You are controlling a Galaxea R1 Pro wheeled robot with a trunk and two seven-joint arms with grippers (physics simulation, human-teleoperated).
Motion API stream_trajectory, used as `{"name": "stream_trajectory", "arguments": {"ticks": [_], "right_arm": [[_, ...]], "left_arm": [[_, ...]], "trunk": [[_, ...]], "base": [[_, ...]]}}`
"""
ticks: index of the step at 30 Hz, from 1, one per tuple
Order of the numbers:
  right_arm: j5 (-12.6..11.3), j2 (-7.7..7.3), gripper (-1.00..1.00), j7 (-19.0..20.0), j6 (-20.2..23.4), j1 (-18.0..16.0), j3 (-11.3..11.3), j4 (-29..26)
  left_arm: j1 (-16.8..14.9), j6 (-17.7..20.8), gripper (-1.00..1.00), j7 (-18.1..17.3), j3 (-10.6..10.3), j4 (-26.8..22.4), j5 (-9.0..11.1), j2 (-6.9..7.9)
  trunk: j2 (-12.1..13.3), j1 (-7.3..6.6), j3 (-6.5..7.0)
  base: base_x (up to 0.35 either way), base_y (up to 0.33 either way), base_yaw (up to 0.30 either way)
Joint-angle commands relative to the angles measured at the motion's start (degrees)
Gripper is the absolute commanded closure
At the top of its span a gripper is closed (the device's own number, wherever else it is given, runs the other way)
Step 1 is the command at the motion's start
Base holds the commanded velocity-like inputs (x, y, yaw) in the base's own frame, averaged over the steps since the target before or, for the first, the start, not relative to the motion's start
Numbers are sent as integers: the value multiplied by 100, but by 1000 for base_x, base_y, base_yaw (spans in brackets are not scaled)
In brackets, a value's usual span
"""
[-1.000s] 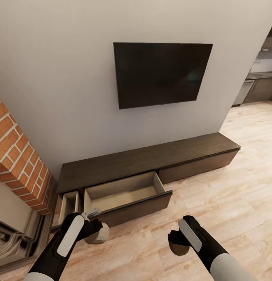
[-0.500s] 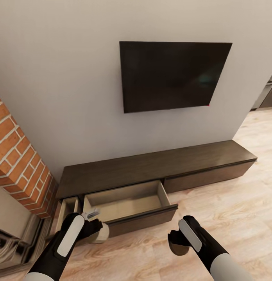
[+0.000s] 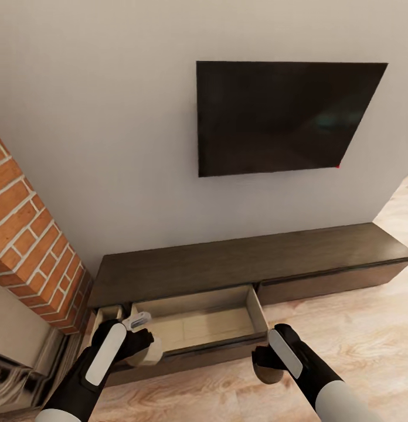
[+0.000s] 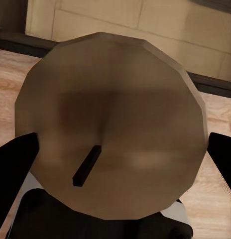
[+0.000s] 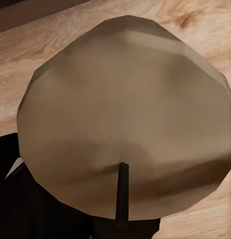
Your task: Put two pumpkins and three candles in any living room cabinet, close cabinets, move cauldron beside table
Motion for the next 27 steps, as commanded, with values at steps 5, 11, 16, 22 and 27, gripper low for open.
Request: {"name": "stream_trajectory", "arguments": {"ticks": [5,11,16,22,27], "right_arm": [[-63,-8,100,-65,6,-4,30,-11],[-71,-11,100,-57,6,-4,19,-11],[-69,-8,100,-57,3,-4,20,-11],[-65,-8,100,-56,5,-4,23,-11],[-64,-8,100,-56,-1,-4,24,-11]], "left_arm": [[-6,1,100,59,-17,-5,60,5],[-6,1,100,60,-17,-5,53,5],[-6,1,100,60,-18,-5,61,4],[-6,1,100,60,-21,-5,65,-2],[-6,0,100,60,-21,-5,66,-2]], "trunk": [[-7,3,-7],[-7,3,-7],[-7,3,-7],[-7,3,-7],[-7,3,-7]], "base": [[115,0,273],[270,0,119],[167,0,50],[276,-37,185],[253,-126,51]]}}
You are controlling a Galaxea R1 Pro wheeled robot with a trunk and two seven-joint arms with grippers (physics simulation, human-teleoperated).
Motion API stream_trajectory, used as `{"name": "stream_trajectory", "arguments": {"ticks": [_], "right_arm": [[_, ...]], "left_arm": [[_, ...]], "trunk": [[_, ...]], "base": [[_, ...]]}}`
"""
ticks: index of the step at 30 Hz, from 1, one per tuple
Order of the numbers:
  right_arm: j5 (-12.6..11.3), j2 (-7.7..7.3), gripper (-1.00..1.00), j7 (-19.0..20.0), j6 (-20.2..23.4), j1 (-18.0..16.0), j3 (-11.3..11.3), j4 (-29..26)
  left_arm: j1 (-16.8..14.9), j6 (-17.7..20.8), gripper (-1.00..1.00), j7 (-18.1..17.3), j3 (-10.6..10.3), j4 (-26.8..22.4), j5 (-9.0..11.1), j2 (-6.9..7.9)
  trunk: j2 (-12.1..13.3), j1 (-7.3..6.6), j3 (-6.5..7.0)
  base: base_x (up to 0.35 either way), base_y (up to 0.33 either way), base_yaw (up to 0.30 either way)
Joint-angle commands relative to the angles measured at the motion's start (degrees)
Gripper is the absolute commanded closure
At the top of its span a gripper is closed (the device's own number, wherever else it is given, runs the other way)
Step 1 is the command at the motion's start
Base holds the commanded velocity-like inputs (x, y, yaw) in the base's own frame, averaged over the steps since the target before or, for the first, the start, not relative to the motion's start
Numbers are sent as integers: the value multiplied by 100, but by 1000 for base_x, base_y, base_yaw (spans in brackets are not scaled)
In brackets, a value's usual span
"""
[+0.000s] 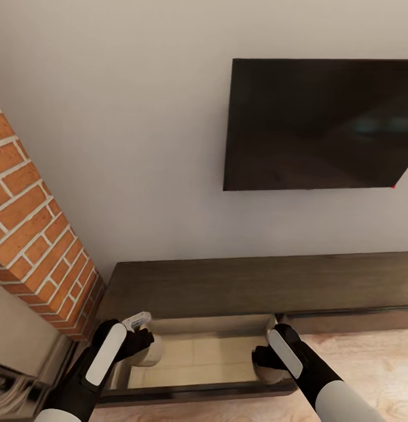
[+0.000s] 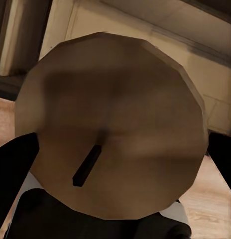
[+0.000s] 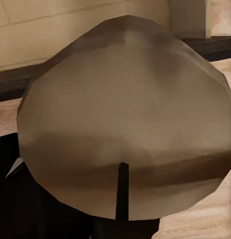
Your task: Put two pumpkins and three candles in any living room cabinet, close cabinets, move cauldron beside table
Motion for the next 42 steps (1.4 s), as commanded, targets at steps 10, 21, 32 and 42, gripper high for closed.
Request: {"name": "stream_trajectory", "arguments": {"ticks": [10,21,32,42], "right_arm": [[-82,-8,100,-65,6,-5,38,-12],[-82,-8,100,-60,8,-5,31,-12],[-84,-16,100,-51,6,-5,41,-11],[-75,-18,100,-52,-22,-5,63,-18]], "left_arm": [[-5,8,100,68,-12,-6,31,4],[-5,4,100,69,-11,-6,29,3],[-5,3,100,69,-12,-10,24,3],[-5,3,100,69,-12,-31,23,3]], "trunk": [[-6,4,-7],[-6,4,-7],[-6,4,-7],[-247,136,-115]], "base": [[194,-81,126],[160,-13,20],[153,0,0],[4,0,0]]}}
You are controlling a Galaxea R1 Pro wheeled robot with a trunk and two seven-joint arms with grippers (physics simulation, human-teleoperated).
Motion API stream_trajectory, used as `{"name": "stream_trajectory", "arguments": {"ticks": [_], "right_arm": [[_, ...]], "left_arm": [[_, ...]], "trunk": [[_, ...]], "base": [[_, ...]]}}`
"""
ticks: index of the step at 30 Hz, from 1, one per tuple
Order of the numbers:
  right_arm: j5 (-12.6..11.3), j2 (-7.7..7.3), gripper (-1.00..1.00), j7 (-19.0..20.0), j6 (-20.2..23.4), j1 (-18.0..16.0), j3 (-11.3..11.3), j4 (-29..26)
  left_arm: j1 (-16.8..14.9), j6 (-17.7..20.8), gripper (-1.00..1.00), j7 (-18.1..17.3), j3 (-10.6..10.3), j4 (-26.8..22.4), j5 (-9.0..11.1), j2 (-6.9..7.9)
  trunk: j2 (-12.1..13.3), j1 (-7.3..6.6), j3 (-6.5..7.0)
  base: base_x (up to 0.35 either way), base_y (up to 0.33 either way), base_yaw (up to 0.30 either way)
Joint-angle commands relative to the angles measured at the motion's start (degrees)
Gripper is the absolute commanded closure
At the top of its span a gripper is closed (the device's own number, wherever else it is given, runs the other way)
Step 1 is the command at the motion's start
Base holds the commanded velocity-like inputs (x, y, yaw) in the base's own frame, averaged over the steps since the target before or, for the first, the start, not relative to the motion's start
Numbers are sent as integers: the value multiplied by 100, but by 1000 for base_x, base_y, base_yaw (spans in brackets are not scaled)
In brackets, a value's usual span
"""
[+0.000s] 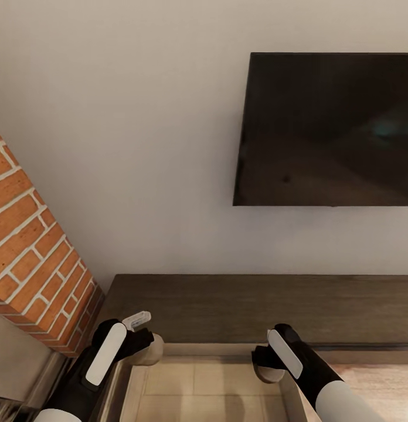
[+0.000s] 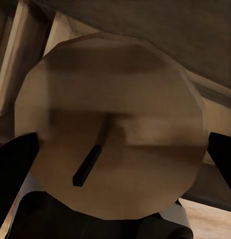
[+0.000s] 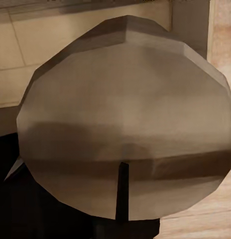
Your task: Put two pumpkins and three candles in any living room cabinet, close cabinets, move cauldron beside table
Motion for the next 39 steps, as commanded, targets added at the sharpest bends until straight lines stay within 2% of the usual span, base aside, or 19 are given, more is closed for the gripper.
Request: {"name": "stream_trajectory", "arguments": {"ticks": [1,4,5,12,16,22,39], "right_arm": [[-93,26,100,-22,-26,20,64,25],[-131,125,100,89,-153,3,152,-75],[-131,158,100,103,-200,-2,122,-109],[-42,389,100,339,-493,-5,124,-200],[-39,521,100,427,-655,-8,122,-205],[-47,524,100,432,-828,-6,117,-202],[-74,530,100,437,-837,-6,113,-202]], "left_arm": [[29,-29,100,31,-49,27,69,-28],[83,81,100,115,-147,-68,95,-13],[86,116,100,133,-113,-99,103,-5],[92,236,100,149,-95,4,30,-206],[93,233,100,150,-94,80,18,-212],[93,233,100,148,-94,63,22,-214],[93,233,100,147,-94,63,56,-214]], "trunk": [[-7,1,-7],[-7,1,-7],[-7,1,-7],[-7,1,-7],[-7,1,-7],[-7,1,-7],[-7,1,-7]], "base": [[0,0,0],[0,0,0],[0,0,0],[-18,41,0],[-49,117,0],[-159,69,0],[-34,91,0]]}}
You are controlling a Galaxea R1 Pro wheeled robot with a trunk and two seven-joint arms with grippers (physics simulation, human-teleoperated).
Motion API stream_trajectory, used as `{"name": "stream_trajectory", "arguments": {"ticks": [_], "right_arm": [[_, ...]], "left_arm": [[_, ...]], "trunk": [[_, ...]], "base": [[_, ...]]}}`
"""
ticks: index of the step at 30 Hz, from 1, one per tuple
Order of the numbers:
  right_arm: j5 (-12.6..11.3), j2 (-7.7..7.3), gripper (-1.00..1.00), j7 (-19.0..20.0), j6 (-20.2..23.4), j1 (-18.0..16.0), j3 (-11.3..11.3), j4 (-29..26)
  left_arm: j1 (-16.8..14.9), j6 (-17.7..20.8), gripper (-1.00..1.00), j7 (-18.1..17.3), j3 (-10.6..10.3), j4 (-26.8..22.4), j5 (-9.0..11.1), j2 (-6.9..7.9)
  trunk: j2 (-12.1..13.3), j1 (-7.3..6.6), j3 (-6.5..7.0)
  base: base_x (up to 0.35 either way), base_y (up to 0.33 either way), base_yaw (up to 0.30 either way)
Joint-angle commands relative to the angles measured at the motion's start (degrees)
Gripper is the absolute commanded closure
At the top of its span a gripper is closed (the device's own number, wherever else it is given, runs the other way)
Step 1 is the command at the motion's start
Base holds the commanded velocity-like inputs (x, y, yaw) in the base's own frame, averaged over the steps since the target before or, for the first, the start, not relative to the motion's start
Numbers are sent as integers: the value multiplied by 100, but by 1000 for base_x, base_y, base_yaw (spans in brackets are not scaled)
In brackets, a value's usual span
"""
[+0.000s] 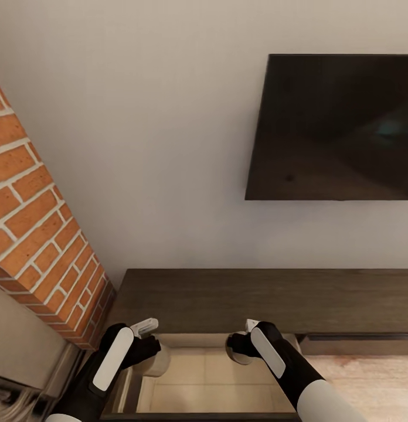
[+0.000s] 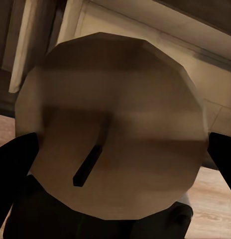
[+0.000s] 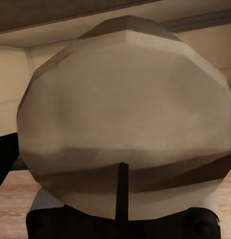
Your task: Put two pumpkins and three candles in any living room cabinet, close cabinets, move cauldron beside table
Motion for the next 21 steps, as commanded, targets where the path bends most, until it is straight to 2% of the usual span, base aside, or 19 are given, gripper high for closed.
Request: {"name": "stream_trajectory", "arguments": {"ticks": [1,7,18,21], "right_arm": [[-65,-3,100,-60,3,-4,15,-7],[-72,-5,100,-56,3,-6,15,-7],[-82,-10,100,-49,3,-4,15,-7],[-85,-11,100,-49,3,-4,15,-7]], "left_arm": [[-4,6,100,59,-5,-6,58,1],[-4,6,100,59,-8,-8,51,1],[-4,-2,100,59,-13,-27,50,-7],[-4,-113,100,59,-18,-25,55,-8]], "trunk": [[-6,1,-7],[-6,1,-7],[-6,1,-7],[-6,1,-7]], "base": [[8,42,0],[63,95,0],[5,7,0],[0,0,0]]}}
